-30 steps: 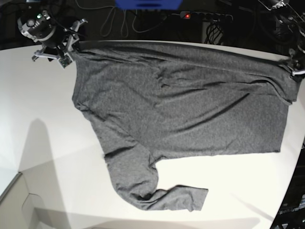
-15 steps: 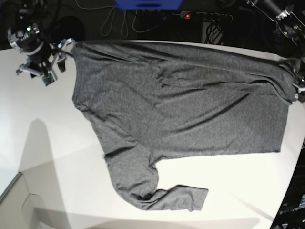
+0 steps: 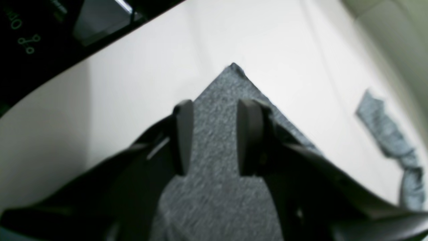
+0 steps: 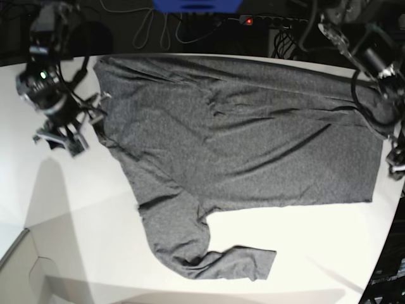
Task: Layout the t-shirt on the table in an organized manner, then fold the t-shirt properly
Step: 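Lower both grippers and grasp the shirt's side edge along the body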
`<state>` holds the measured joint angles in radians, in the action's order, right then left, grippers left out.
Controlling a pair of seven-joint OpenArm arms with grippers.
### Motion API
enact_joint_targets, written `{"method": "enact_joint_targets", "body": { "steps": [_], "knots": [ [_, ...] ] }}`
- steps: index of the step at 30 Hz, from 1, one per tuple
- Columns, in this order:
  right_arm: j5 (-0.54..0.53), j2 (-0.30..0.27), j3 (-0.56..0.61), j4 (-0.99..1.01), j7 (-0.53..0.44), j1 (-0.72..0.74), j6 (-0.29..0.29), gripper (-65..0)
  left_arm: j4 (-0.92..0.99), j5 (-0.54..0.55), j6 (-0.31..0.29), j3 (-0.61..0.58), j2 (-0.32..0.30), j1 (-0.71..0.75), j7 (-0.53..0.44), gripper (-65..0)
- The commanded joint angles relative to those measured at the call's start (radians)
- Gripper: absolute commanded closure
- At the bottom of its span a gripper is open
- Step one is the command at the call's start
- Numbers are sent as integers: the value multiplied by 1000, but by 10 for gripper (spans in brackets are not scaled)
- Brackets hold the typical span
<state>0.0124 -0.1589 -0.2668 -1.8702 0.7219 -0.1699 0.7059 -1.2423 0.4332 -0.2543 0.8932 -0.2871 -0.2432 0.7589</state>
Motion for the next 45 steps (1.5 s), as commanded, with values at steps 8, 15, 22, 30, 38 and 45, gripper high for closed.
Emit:
{"method": "enact_joint_targets", "body": {
  "steps": [8,15,22,30,38,45],
  "knots": [
    [-7,25,70,278,155,405,-8,-381,178,-99,-6,-199,-87,-160,-166,-217],
    [-5,51,65,694,101,642,-8,-381,441,-124,-6,-279,-151,-229,-302,-217],
    [-10,66,65,949,-71,714,-8,-381,482,-127,-6,-305,-168,-242,-342,-217],
    [-9,66,65,1118,-216,732,-42,-381,493,-129,-6,-305,-171,-269,-342,-217],
    [-10,72,70,1121,-223,709,-58,-302,497,-129,-6,-305,-171,-270,-344,-217],
    [-7,88,73,1121,-224,691,-62,0,738,-129,-4,-490,-211,-358,-497,-217]
  ]
}}
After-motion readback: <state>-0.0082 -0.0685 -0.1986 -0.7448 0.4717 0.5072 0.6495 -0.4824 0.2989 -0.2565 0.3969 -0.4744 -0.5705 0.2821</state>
